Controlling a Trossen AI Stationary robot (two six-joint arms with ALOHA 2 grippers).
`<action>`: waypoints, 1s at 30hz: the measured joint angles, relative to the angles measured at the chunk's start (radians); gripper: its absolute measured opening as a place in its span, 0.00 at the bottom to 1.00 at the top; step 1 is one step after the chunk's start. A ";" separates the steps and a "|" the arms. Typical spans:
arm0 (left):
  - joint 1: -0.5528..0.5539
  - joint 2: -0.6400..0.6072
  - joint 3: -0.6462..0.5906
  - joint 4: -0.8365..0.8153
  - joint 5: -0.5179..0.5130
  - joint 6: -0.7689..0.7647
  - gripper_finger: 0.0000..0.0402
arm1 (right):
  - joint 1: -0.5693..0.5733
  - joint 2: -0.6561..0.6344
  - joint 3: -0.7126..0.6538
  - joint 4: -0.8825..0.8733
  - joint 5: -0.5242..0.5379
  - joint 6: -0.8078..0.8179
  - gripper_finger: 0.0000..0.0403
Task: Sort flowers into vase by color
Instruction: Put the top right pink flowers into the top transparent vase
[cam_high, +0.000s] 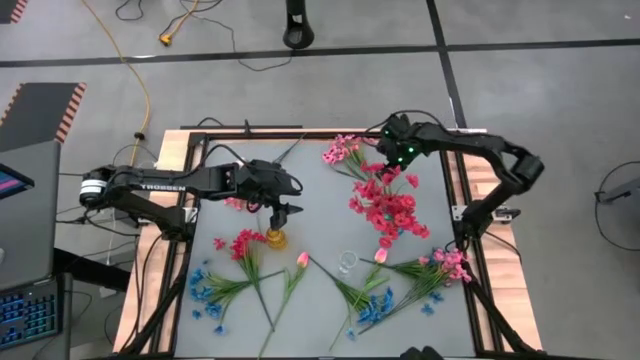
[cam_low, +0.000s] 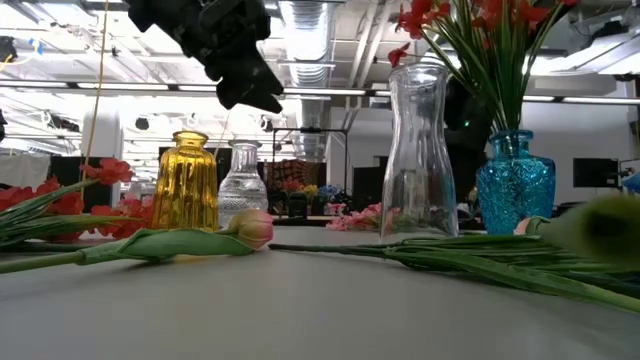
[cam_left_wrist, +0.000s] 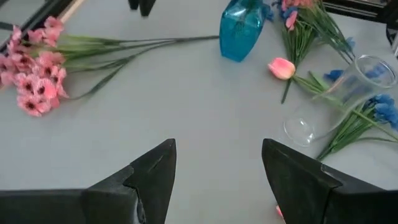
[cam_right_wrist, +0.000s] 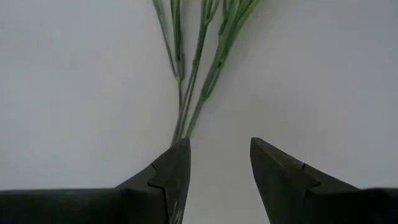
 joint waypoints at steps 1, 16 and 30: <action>0.000 0.000 0.000 0.011 0.000 0.001 0.56 | 0.002 0.012 0.000 0.009 -0.007 0.000 0.48; 0.000 0.001 0.000 0.020 -0.002 0.001 0.56 | 0.047 0.114 0.001 0.165 -0.028 0.000 0.48; 0.000 0.001 0.000 0.039 -0.003 -0.011 0.56 | 0.096 0.173 0.001 0.223 0.064 0.001 0.48</action>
